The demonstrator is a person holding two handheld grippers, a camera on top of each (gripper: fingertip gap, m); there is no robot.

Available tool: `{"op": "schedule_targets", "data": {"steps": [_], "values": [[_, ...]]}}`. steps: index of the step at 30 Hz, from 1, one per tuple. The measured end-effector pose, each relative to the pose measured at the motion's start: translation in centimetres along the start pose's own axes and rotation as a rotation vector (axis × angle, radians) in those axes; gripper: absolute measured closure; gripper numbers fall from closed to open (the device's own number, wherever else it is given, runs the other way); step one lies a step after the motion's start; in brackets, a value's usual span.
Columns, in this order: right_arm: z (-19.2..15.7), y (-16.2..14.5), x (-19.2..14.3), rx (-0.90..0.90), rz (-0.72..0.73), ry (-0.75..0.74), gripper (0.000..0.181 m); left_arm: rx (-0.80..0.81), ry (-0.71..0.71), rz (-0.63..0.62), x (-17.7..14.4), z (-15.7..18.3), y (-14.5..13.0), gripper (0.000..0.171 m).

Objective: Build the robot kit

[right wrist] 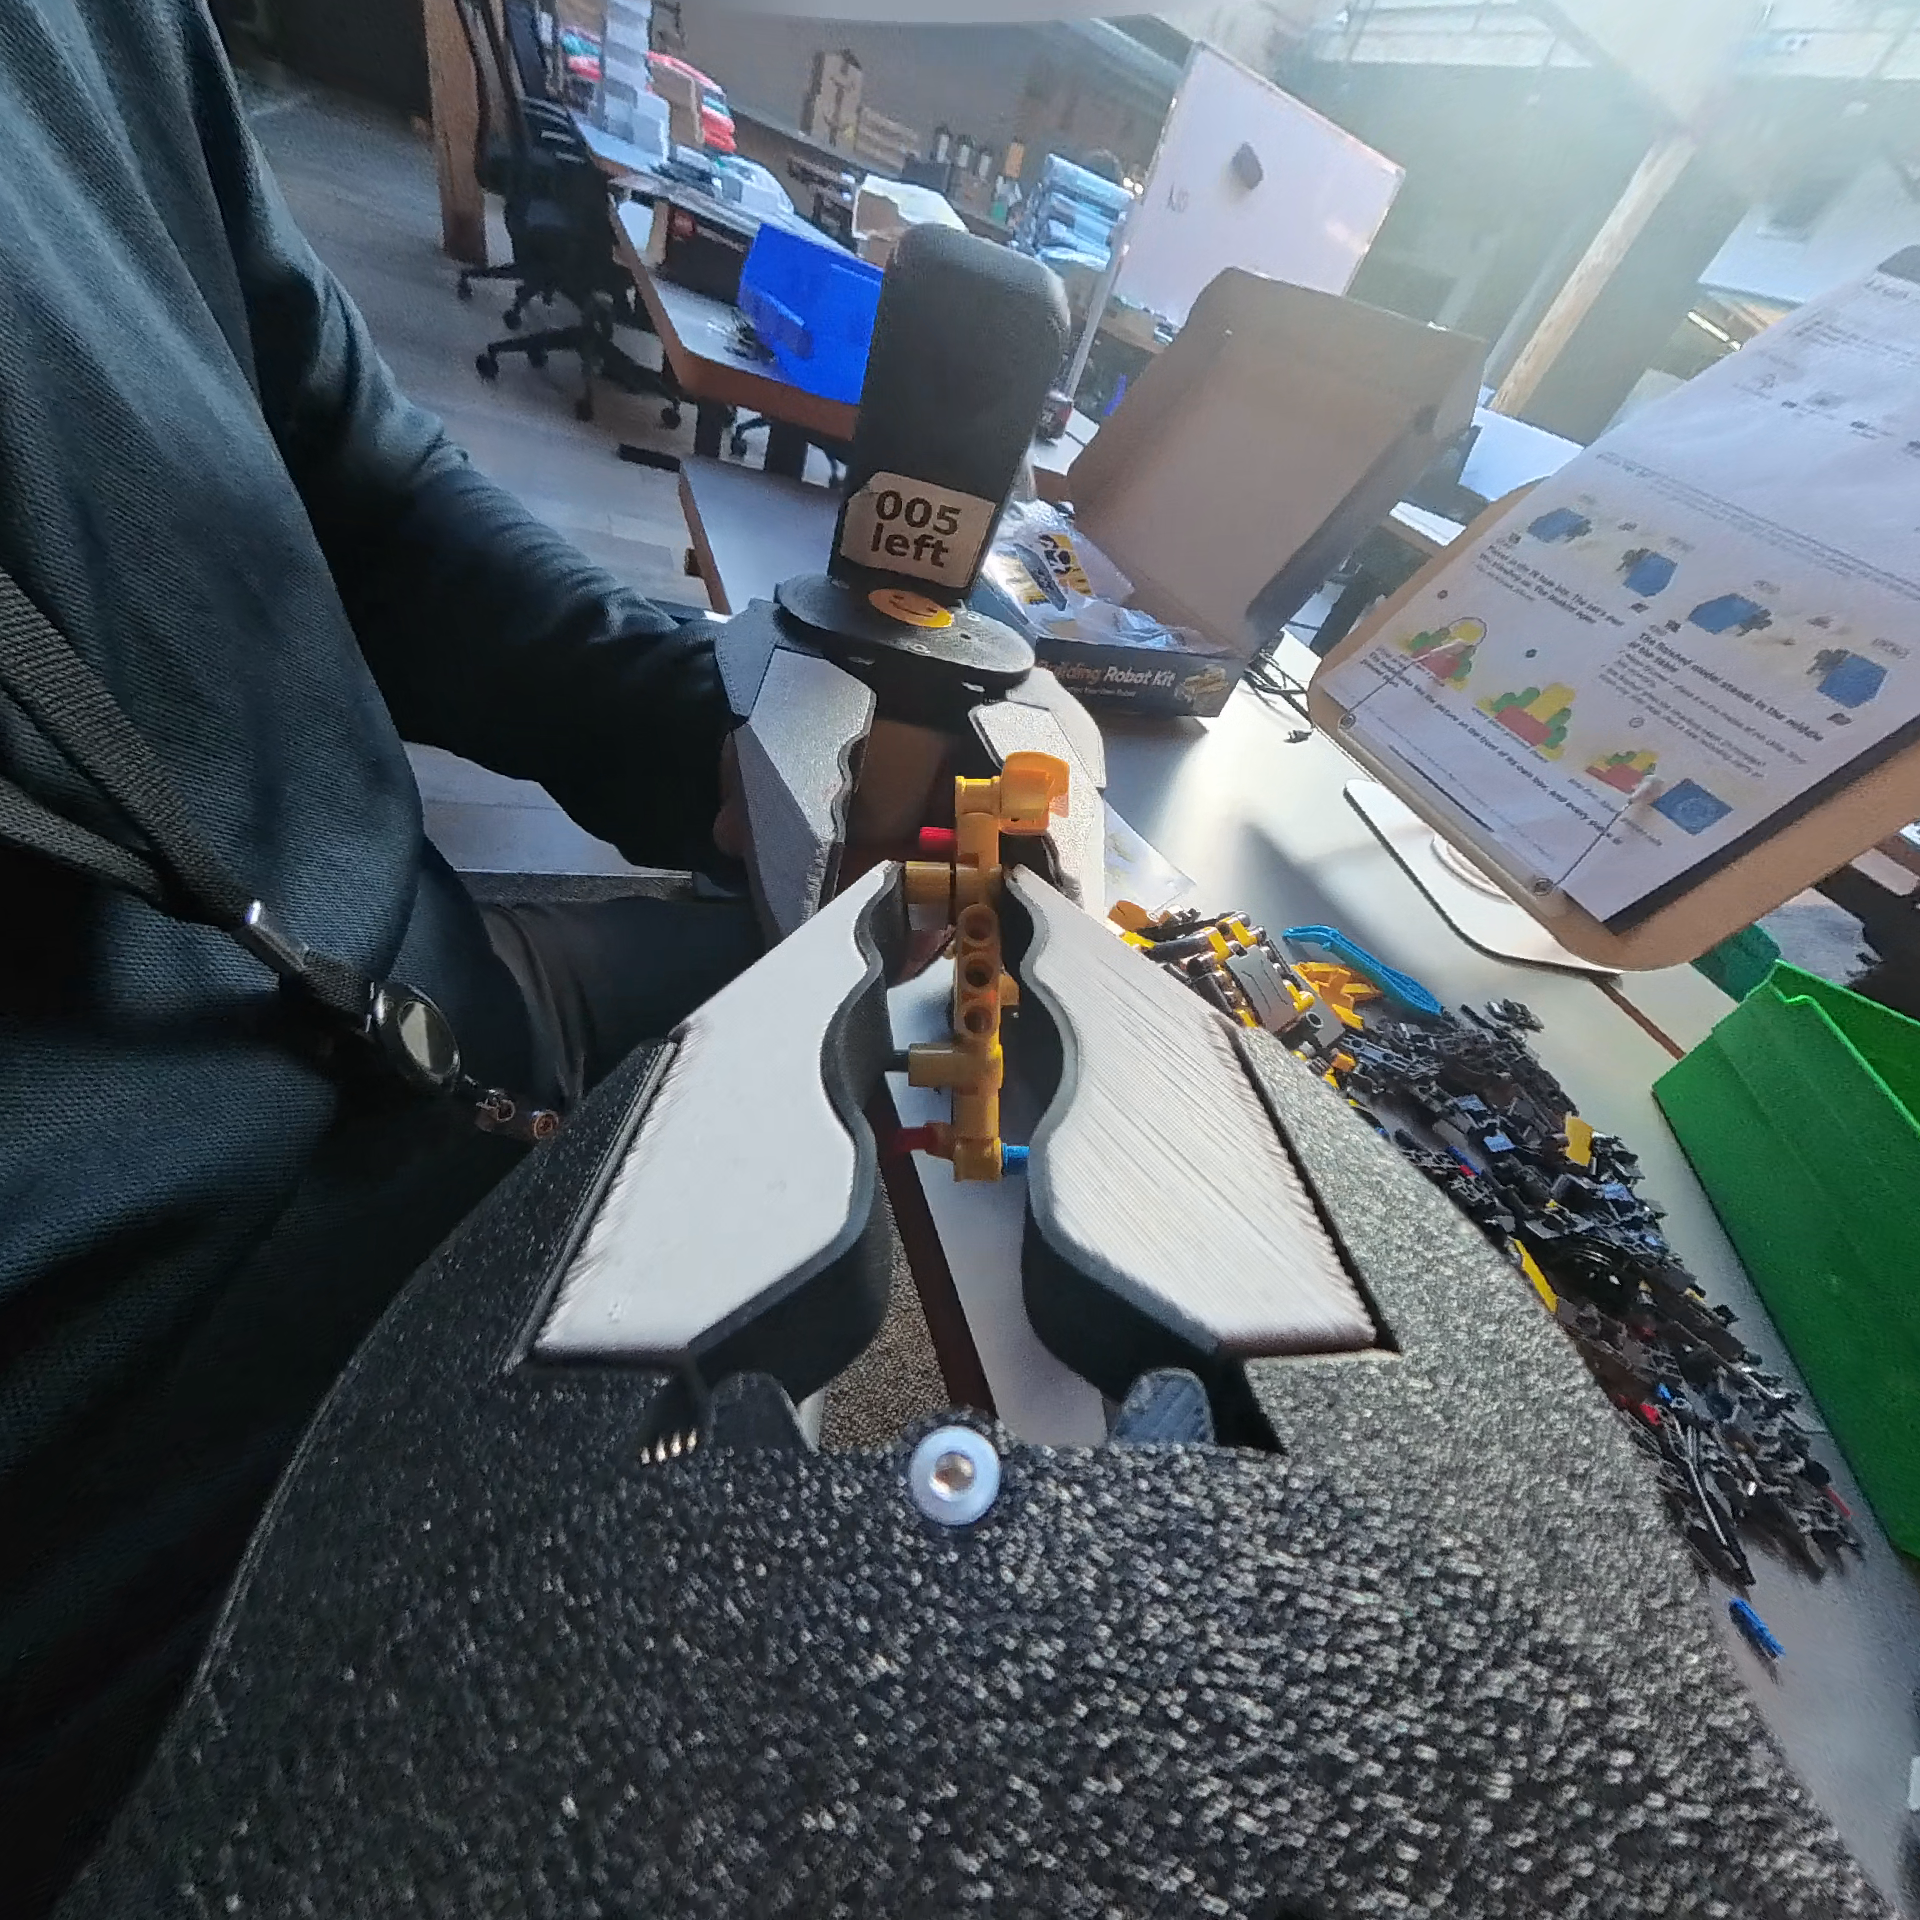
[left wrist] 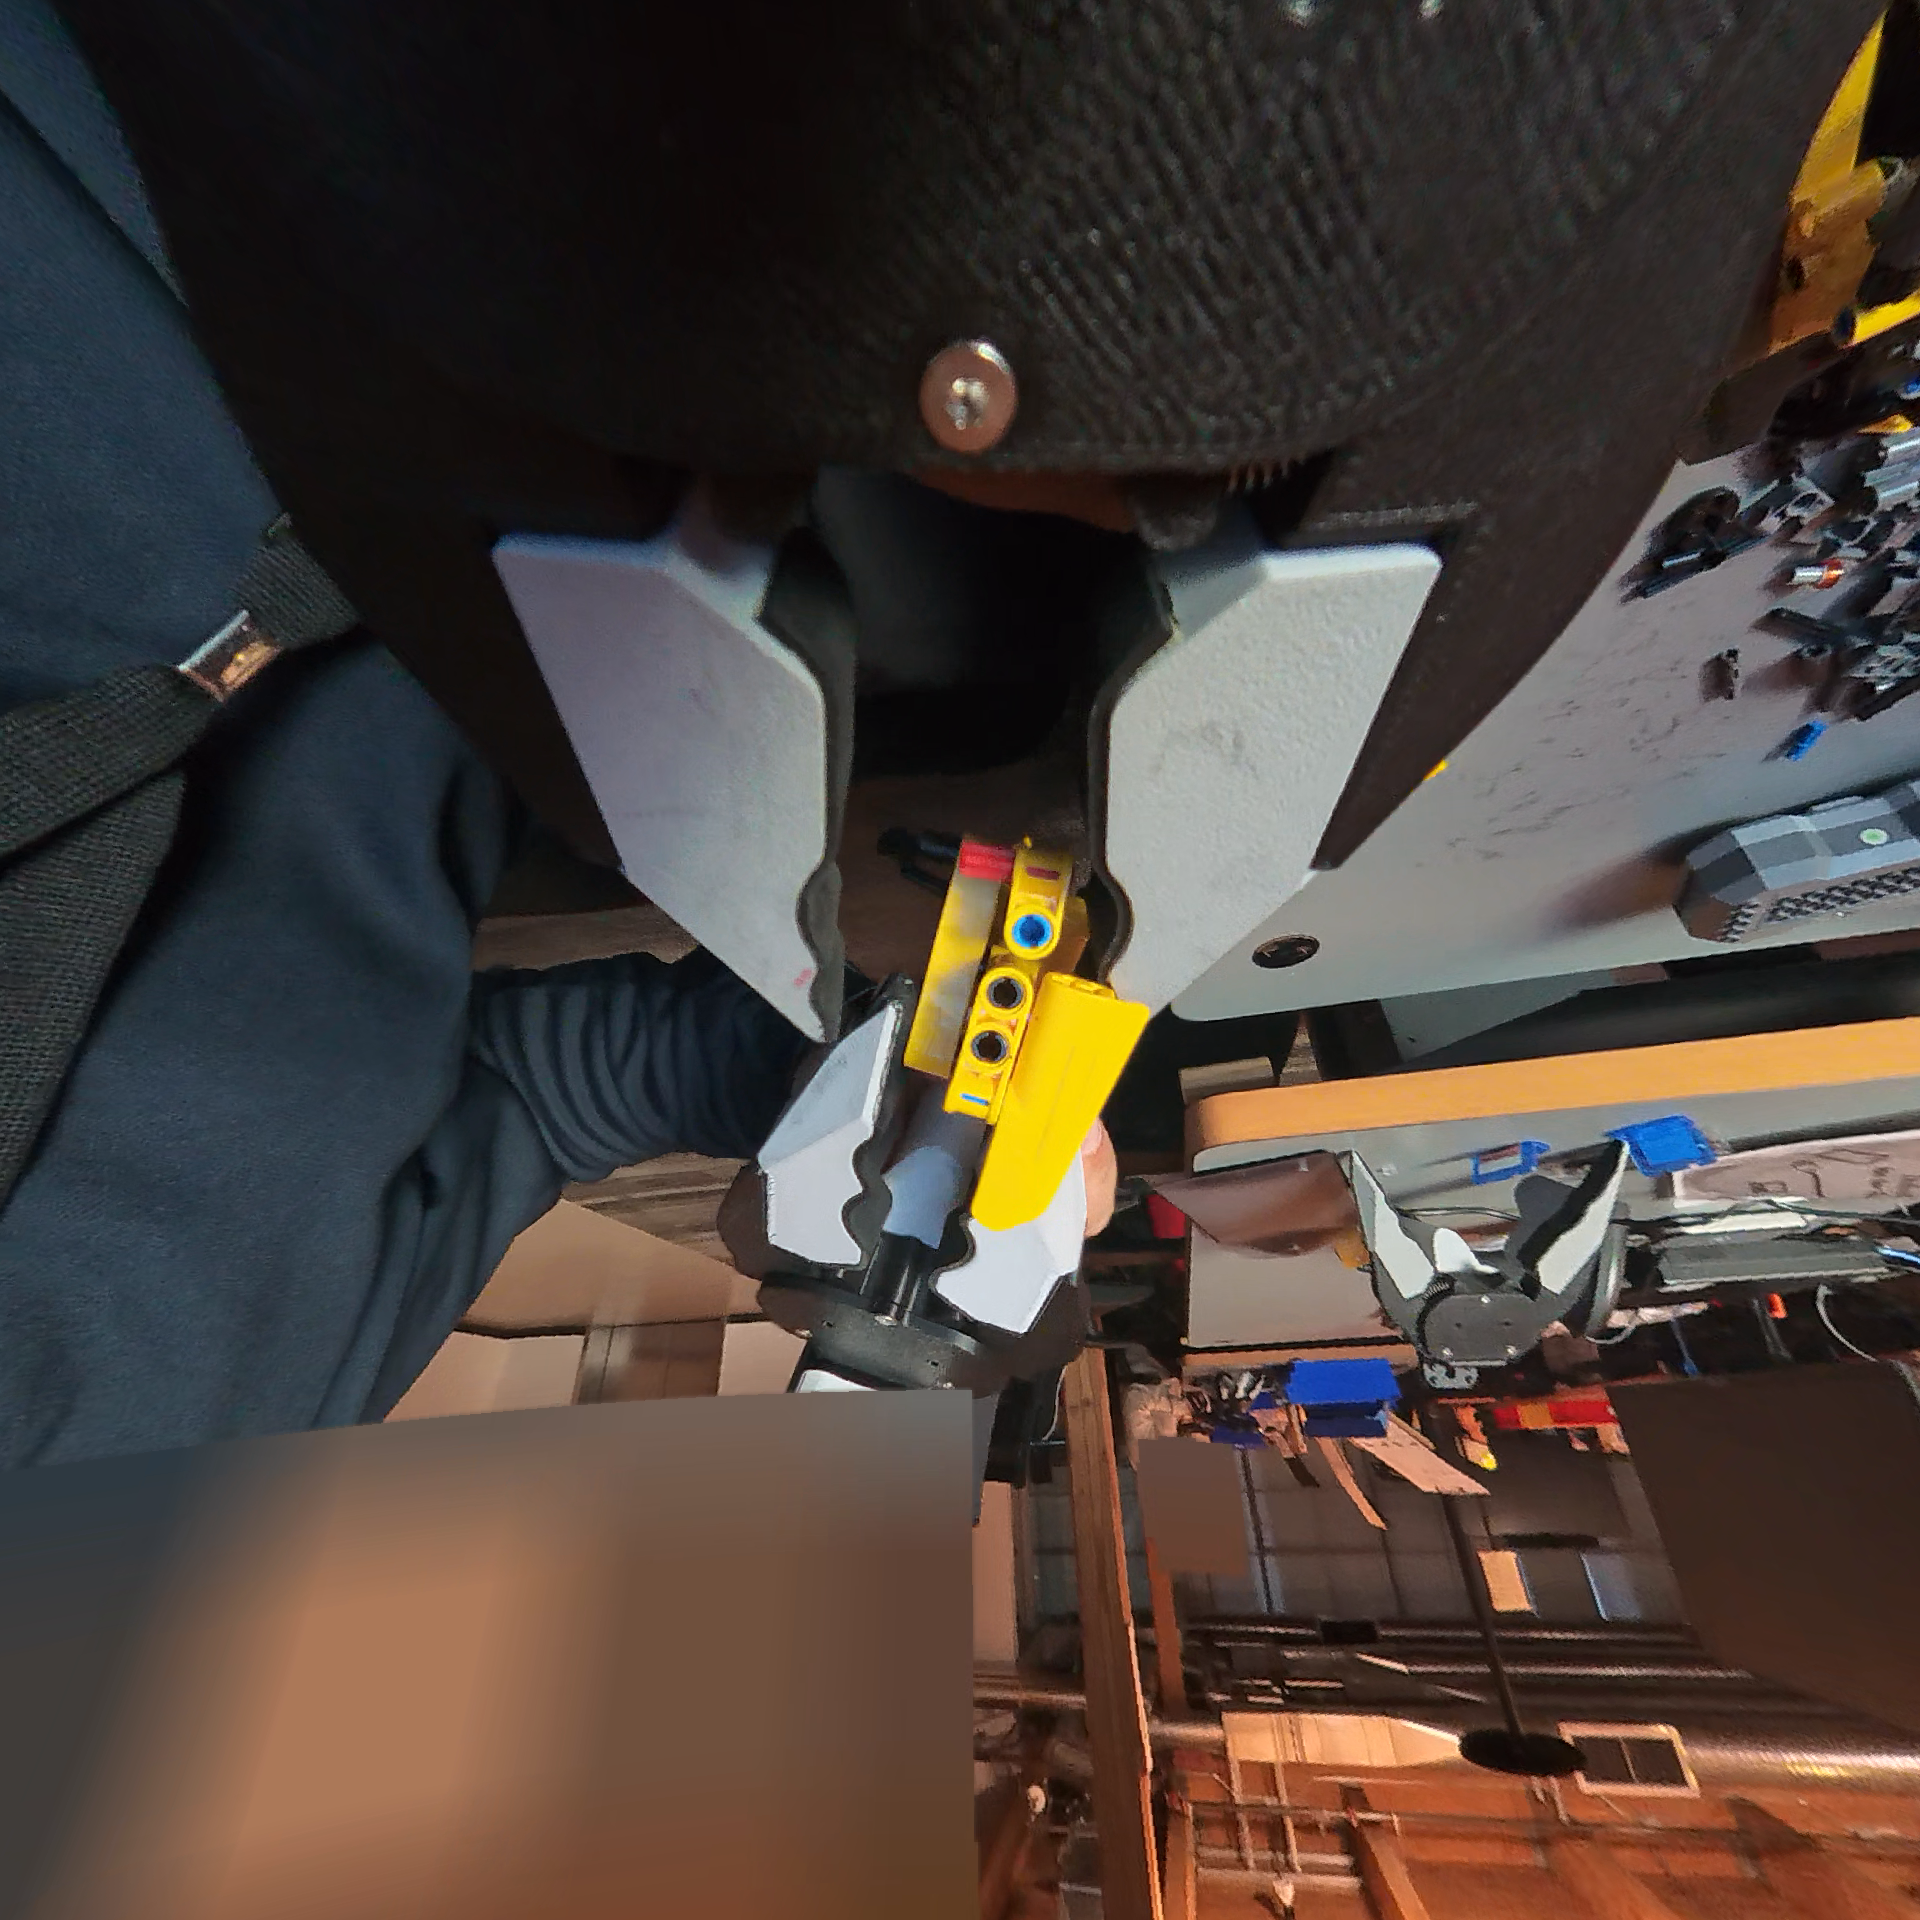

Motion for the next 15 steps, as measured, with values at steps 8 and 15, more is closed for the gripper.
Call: {"op": "schedule_targets", "data": {"steps": [8,15], "values": [[-0.26,0.01,-0.08,-0.002,0.025,0.02,0.165,0.017,-0.011,0.031,-0.04,0.69,-0.04,0.135],[-0.46,-0.49,-0.17,-0.004,0.038,0.032,0.165,0.018,0.021,-0.017,0.04,0.97,-0.18,0.136]]}}
Point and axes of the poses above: each gripper's, where its closed fingertips meet, x out along the fingers, y out of its top, z = x × y across the jaws, the point moved 9 cm from there along -x, back along the fingers, and after that the axes turned 7 degrees about -x, right-handed, at the moved point
